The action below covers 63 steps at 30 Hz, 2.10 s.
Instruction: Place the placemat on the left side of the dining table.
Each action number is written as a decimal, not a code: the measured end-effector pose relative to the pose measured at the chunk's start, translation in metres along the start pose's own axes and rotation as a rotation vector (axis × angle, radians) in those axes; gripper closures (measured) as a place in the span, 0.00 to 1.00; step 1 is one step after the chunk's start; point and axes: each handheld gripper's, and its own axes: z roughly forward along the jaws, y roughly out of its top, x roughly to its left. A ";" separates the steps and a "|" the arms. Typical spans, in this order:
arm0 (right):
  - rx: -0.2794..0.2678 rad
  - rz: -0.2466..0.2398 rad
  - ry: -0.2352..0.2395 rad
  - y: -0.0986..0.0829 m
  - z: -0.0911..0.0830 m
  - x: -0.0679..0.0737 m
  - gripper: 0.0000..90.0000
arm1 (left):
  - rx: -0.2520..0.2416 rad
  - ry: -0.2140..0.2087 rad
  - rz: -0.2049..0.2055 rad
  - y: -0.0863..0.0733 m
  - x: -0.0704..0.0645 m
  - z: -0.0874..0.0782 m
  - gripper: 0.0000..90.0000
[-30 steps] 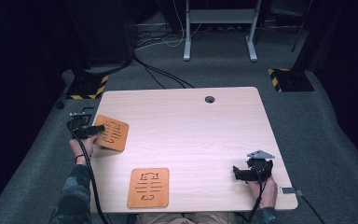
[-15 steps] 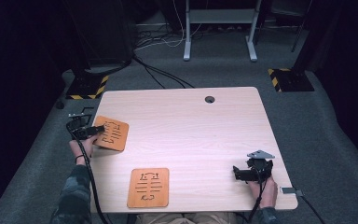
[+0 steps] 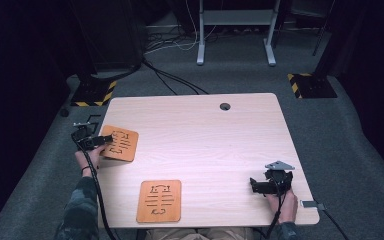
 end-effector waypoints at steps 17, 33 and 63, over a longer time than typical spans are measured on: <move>0.001 0.000 0.003 0.000 0.000 0.000 0.00 | 0.013 0.031 0.018 0.001 0.001 0.005 0.56; 0.000 0.000 0.003 0.000 0.000 0.000 0.00 | 0.053 0.105 0.068 0.001 -0.002 0.016 0.27; 0.001 0.001 0.003 0.000 0.000 0.000 0.00 | 0.022 0.036 0.222 -0.024 -0.023 -0.022 0.12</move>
